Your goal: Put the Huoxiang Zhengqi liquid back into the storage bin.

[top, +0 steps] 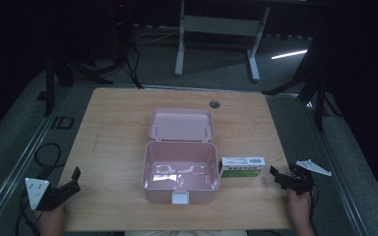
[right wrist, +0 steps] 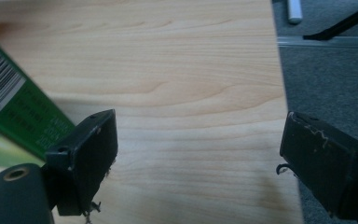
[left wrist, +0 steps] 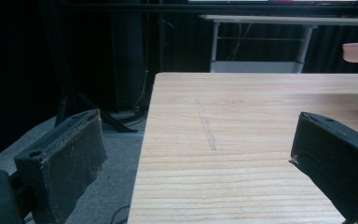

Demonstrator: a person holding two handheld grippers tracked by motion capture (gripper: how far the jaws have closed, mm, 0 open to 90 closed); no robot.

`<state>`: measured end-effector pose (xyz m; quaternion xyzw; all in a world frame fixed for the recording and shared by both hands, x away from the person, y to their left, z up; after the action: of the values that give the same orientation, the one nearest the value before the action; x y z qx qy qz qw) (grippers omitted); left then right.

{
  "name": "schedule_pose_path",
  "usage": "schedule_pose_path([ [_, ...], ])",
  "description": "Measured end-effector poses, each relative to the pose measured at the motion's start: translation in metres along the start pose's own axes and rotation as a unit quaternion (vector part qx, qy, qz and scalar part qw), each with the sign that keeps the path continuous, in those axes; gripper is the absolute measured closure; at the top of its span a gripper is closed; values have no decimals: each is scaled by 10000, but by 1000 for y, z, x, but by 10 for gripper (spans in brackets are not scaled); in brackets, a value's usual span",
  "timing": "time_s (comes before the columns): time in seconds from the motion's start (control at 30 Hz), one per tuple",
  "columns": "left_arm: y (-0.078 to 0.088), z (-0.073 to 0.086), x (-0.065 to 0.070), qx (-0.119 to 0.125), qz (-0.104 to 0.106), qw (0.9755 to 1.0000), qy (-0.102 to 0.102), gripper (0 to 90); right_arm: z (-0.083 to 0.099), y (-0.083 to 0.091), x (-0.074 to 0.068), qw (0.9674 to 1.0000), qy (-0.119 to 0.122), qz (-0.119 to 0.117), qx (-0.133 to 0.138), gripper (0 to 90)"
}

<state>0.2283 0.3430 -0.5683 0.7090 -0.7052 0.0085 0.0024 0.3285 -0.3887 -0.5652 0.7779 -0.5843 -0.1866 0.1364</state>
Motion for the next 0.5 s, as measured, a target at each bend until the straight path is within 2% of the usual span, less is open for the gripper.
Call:
schedule_pose_path([
  [0.13,0,0,0,37,155,9998,72,31,0,-2,2,9996,65,-200,-193,108],
  [0.2,0,0,0,29,169,9998,80,31,0,-4,0,9987,205,-313,-356,108],
  [0.3,-1,0,1,-13,189,9998,23,31,1,-7,-3,9964,397,-490,-563,108],
  [0.4,-1,0,1,-26,204,9998,17,31,-1,-7,-4,9951,400,-630,-648,108],
  [0.43,-1,0,0,-19,221,9997,48,31,-2,-7,-3,9937,411,-759,-716,108],
  [0.5,-1,0,0,-18,229,9997,66,31,-1,-7,-2,9918,512,-857,-802,108],
])
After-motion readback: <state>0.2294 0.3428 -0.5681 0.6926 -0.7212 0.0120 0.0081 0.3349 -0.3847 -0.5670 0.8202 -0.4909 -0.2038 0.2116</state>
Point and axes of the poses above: each handheld gripper's, and its own axes: y roughly backward along the jaws, z roughly out of its underside, x roughly to its right, the point moved 2 cm from there along -y, roughly forward along the jaws, and after that the axes turned 8 degrees about x, right-handed, at the moved point
